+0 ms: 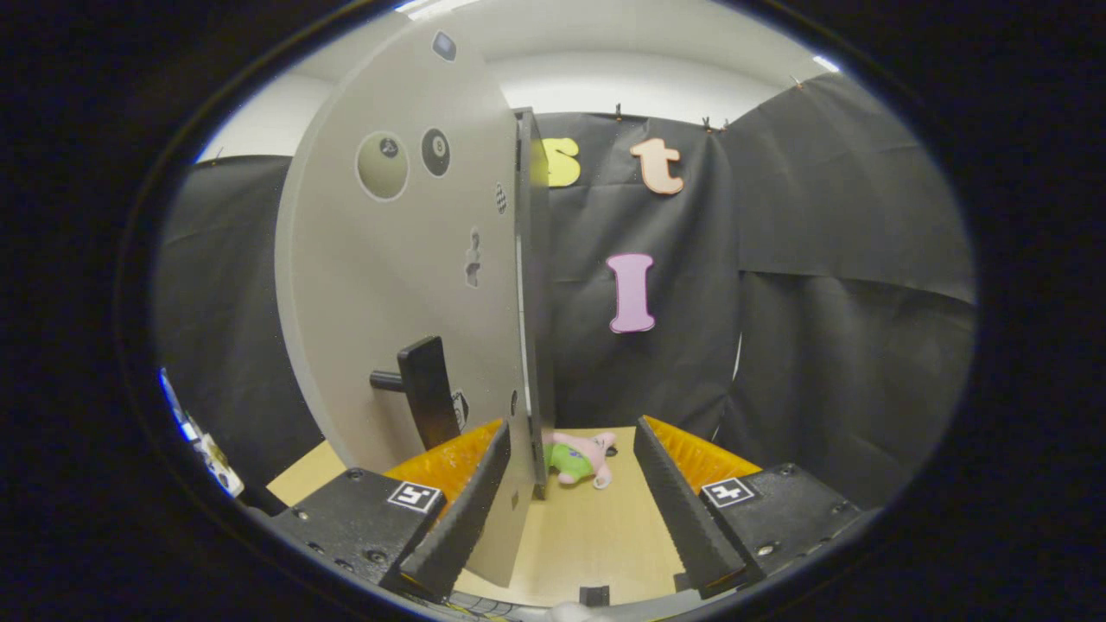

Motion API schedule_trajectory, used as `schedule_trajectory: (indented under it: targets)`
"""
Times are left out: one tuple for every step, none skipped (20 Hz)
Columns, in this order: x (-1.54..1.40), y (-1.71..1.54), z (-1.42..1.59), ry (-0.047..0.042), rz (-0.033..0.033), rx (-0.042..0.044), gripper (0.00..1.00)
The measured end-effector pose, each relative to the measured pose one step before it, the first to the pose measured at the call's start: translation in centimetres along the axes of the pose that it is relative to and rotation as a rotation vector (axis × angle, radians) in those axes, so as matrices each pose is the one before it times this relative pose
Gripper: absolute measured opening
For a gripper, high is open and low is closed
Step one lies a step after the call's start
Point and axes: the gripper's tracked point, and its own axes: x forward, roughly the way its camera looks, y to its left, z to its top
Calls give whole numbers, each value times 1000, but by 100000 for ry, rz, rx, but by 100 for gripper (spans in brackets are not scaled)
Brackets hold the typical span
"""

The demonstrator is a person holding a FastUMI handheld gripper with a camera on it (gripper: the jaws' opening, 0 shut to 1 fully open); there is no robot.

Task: Open the shoe cabinet door, grab the shoes and put them into the shoe cabinet, then close the shoe cabinet door.

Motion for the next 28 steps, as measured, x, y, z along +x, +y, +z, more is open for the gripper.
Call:
schedule_trajectory:
  targets:
    - [7,771,-53,-151,-289,247,95]
    - [-94,911,-116,-294,-67,255,95]
    - [16,968,-36,-283,197,362,95]
    - [2,898,-51,-189,307,367,95]
    - [60,1005,-14,-96,449,201,95]
    - [175,1042,-79,-10,542,-57,95]
    - [222,997,-33,45,508,-146,95]
    - [268,979,67,-260,407,39,95]
    - [349,995,1,141,458,326,95]
    - [445,1001,-64,153,724,143,95]
    - [409,953,-182,205,417,53,95]
    - [553,367,-267,-17,84,207,95]
    - [553,552,-279,477,-640,518,95]
    - [732,468,-131,744,-303,589,95]
    - [664,768,44,-387,427,265,95]
    - [526,586,59,-757,130,-77,95]
    - [229,768,270,-272,80,-534,95]
    - [409,755,21,-117,248,-1008,96]
    - [605,816,212,-356,687,-915,96]
    - [708,741,-7,-389,809,-768,96]
    - [773,929,-83,750,1654,-840,96]
    - [814,930,-146,700,2123,-712,97]
    - [812,795,139,162,2015,-392,97]
    - [694,1034,41,276,2464,-285,97]
    - [816,946,37,534,2607,-411,98]
    - [629,822,164,422,1921,-564,98]
    - [655,472,90,290,1286,-732,98]
    - [433,253,66,286,1101,-501,98]
